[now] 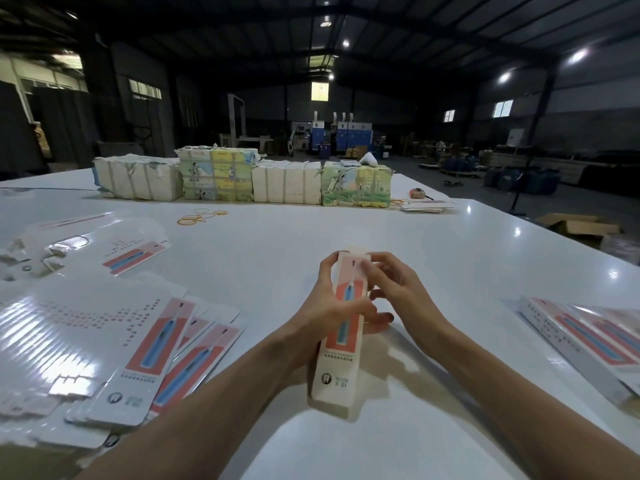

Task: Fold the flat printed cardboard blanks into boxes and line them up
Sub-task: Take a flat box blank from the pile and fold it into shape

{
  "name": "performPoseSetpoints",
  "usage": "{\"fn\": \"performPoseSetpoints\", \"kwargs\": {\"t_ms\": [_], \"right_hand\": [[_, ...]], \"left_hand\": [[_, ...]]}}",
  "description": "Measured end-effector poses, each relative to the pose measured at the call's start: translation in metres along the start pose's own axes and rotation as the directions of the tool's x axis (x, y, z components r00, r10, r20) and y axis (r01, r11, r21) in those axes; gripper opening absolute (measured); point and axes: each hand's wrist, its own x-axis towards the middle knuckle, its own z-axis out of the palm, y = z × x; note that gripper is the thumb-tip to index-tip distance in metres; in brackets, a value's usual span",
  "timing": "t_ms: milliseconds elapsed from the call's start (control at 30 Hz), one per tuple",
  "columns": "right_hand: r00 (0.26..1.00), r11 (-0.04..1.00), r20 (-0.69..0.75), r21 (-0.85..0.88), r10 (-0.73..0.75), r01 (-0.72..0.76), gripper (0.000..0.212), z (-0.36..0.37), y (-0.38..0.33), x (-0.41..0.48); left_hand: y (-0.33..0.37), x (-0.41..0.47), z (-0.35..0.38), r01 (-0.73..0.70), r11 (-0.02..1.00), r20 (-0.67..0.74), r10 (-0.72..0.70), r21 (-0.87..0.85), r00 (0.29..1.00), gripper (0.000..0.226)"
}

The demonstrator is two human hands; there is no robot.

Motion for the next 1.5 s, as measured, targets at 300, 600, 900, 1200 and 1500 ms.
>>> {"fn": "performPoseSetpoints", "kwargs": {"t_ms": [300, 600, 900, 1200, 1500], "right_hand": [[0.983, 0.999, -0.174, 0.016, 0.053, -0.051, 0.019, -0.010, 0.011, 0.008], [0.992, 0.998, -0.110, 0.011, -0.064, 0.065, 0.020, -0.013, -0.001, 0.006], [0.975, 0.932, -0.118, 0.335, 0.188, -0.139, 0.010, -0.016, -0.008, 0.012], [0.974, 0.929, -0.093, 0.331, 0.207, -0.166, 0.011, -0.024, -0.008, 0.012], [0.993, 0.972, -0.043, 0.215, 0.108, -0.096, 0.016, -0.012, -0.008, 0.007]], "left_hand": [[-0.006, 0.001, 0.004, 0.022, 0.987, 0.082, -0.036, 0.162, 0.996, 0.090], [-0.006, -0.001, 0.005, 0.019, 0.990, 0.080, -0.031, 0.142, 0.996, 0.091], [-0.009, 0.004, 0.005, -0.011, 0.994, 0.142, -0.004, 0.108, 0.990, 0.098], [-0.010, 0.005, 0.001, -0.094, 0.987, 0.190, 0.069, 0.127, 0.979, 0.120], [-0.005, 0.005, -0.001, -0.023, 1.000, 0.097, 0.023, 0.001, 0.995, 0.102]]}}
